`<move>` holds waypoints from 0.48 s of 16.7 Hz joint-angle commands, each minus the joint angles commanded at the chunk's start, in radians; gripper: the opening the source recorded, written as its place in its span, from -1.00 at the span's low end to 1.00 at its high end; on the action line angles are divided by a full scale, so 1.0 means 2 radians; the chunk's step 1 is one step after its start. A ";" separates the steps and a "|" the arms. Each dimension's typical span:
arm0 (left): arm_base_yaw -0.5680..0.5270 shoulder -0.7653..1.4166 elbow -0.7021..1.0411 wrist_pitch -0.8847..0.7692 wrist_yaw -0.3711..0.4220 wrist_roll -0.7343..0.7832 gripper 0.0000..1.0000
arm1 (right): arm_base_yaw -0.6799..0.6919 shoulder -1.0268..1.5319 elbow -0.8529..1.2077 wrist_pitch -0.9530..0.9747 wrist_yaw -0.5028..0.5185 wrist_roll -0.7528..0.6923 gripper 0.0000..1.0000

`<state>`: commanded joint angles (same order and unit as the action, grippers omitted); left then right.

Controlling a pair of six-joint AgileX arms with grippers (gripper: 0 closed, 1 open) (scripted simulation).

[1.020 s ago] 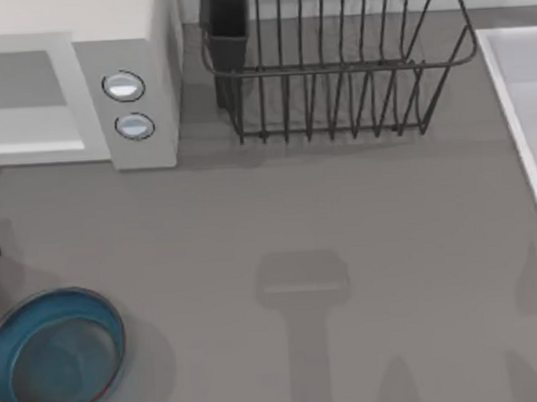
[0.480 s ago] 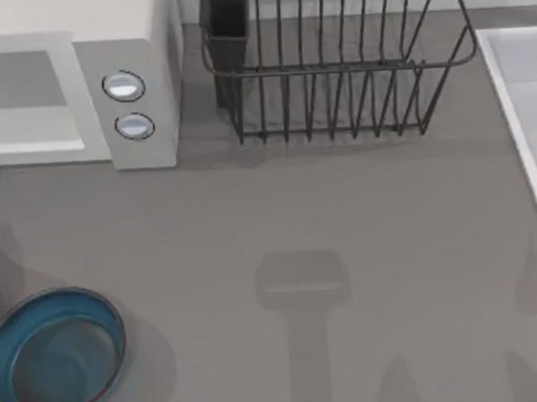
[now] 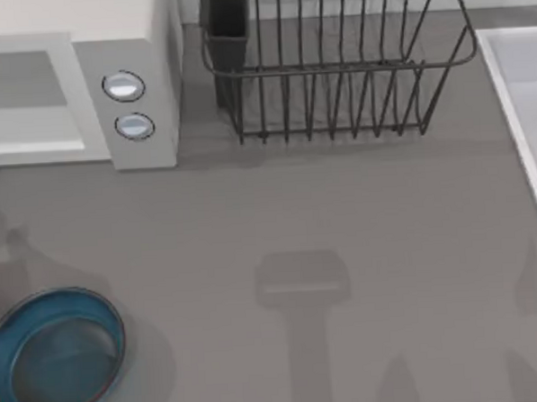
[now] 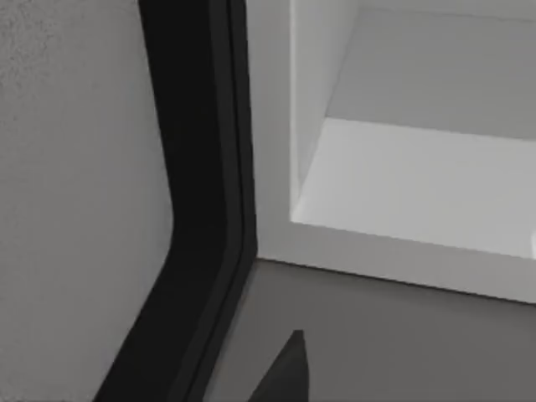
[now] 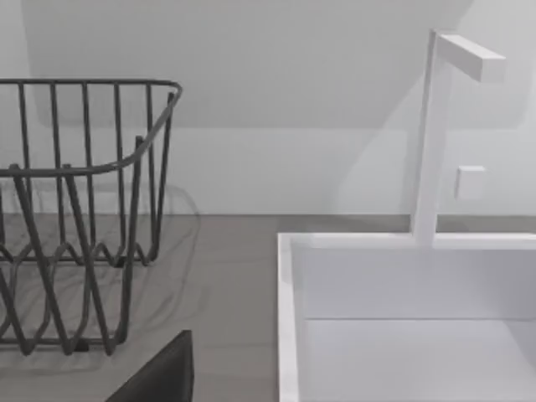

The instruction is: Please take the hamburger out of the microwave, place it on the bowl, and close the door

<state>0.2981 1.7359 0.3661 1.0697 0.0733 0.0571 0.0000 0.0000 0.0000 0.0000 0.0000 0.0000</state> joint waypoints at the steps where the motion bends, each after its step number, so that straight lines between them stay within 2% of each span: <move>1: 0.000 -0.025 0.002 -0.027 0.000 0.000 -1.00 | 0.000 0.000 0.000 0.000 0.000 0.000 1.00; 5: 0.000 -0.105 0.008 -0.117 -0.001 0.000 -1.00 | 0.000 0.000 0.000 0.000 0.000 0.000 1.00; 8: 0.001 -0.129 0.010 -0.145 -0.002 0.000 -1.00 | 0.000 0.000 0.000 0.000 0.000 0.000 1.00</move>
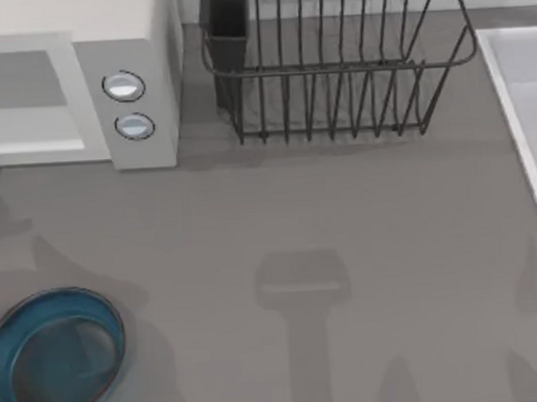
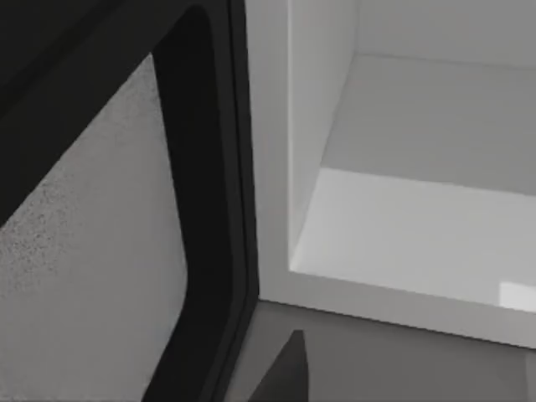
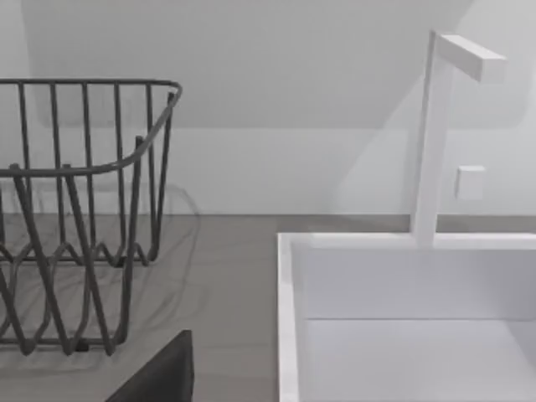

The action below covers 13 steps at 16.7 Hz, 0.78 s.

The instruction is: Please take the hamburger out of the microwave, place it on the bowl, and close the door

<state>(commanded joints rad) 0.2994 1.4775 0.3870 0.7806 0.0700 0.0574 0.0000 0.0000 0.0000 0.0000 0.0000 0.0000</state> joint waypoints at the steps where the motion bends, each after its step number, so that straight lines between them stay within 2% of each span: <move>1: 0.000 0.000 0.000 0.000 0.000 0.000 -1.00 | 0.000 0.000 0.000 0.000 0.000 0.000 1.00; 5: 0.000 0.002 -0.001 0.001 0.000 0.001 -1.00 | 0.000 0.000 0.000 0.000 0.000 0.000 1.00; 8: -0.007 0.007 0.020 -0.029 -0.013 -0.024 -1.00 | 0.000 0.000 0.000 0.000 0.000 0.000 1.00; 11: -0.027 0.027 0.070 -0.105 -0.043 -0.093 -1.00 | 0.000 0.000 0.000 0.000 0.000 0.000 1.00; 13: -0.048 0.049 0.116 -0.183 -0.072 -0.166 -1.00 | 0.000 0.000 0.000 0.000 0.000 0.000 1.00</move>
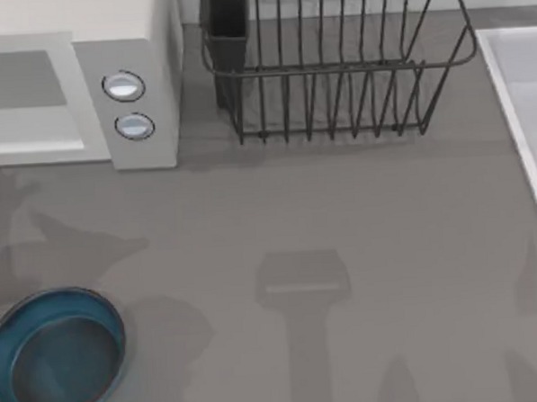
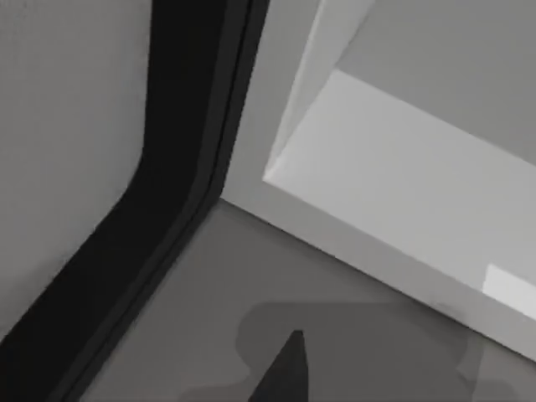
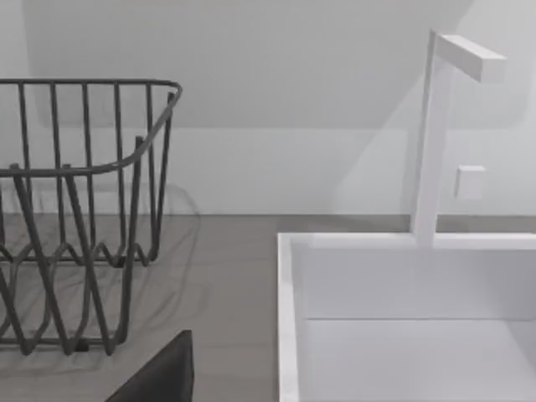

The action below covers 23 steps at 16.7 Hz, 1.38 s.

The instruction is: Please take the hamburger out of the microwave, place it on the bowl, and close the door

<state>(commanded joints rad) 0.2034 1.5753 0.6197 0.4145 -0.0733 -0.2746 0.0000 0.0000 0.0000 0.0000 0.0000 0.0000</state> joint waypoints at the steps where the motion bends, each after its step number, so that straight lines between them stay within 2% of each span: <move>1: -0.013 0.013 0.025 -0.047 -0.016 -0.044 -1.00 | 0.000 0.000 0.000 0.000 0.000 0.000 1.00; 5: -0.079 0.076 0.132 -0.272 -0.086 -0.273 -1.00 | 0.000 0.000 0.000 0.000 0.000 0.000 1.00; 10: -0.185 0.156 0.252 -0.573 -0.173 -0.634 -1.00 | 0.000 0.000 0.000 0.000 0.000 0.000 1.00; 15: -0.301 0.241 0.323 -0.841 -0.241 -0.963 -1.00 | 0.000 0.000 0.000 0.000 0.000 0.000 1.00; 19: -0.383 0.305 0.343 -0.980 -0.274 -1.149 -1.00 | 0.000 0.000 0.000 0.000 0.000 0.000 1.00; 23: -0.437 0.354 0.347 -1.038 -0.292 -1.249 -1.00 | 0.000 0.000 0.000 0.000 0.000 0.000 1.00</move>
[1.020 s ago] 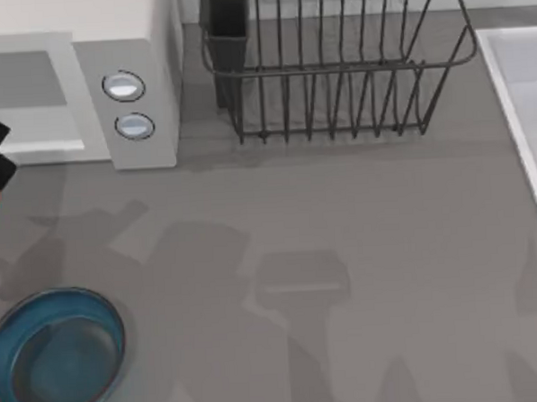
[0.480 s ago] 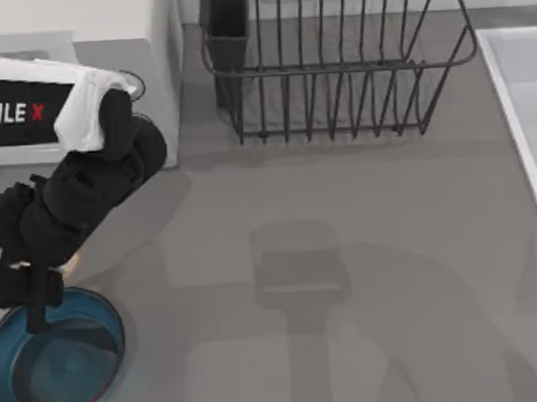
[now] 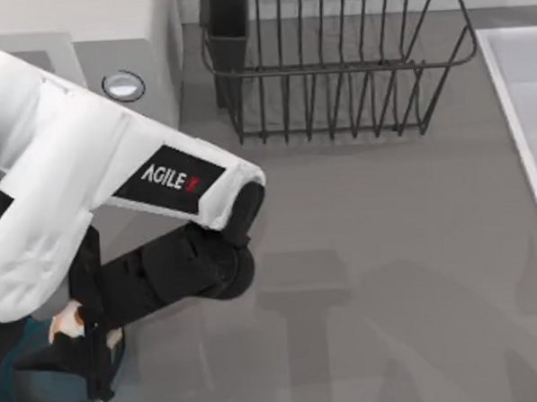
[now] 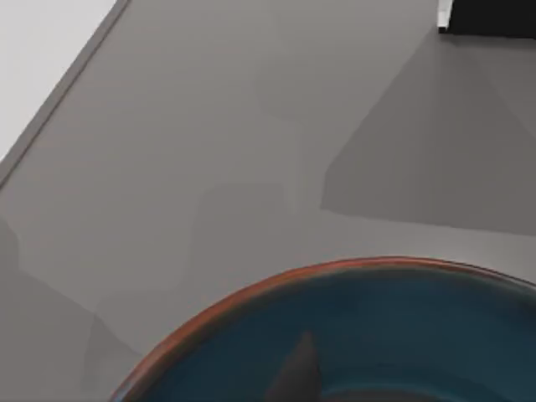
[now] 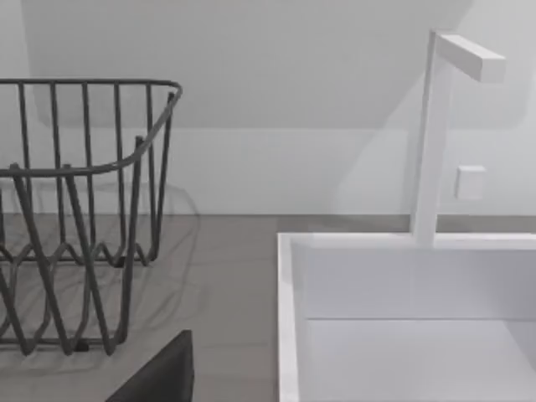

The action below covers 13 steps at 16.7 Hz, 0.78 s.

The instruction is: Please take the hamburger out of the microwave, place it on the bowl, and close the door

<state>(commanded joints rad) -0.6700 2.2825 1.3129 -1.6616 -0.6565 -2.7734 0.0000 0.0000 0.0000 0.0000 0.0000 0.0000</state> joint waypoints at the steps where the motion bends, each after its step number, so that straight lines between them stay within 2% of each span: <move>1: -0.007 0.007 0.000 -0.004 -0.002 -0.012 -1.00 | 0.000 0.000 0.000 0.000 0.000 0.000 1.00; 8: -0.008 0.009 -0.002 -0.003 -0.004 -0.017 -1.00 | 0.000 0.000 0.000 0.000 0.000 0.000 1.00; 13: 0.016 0.010 -0.048 0.054 -0.026 -0.002 -1.00 | 0.000 0.000 0.000 0.000 0.000 0.000 1.00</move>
<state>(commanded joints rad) -0.6386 2.3020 1.2164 -1.5527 -0.7081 -2.7771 0.0000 0.0000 0.0000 0.0000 0.0000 0.0000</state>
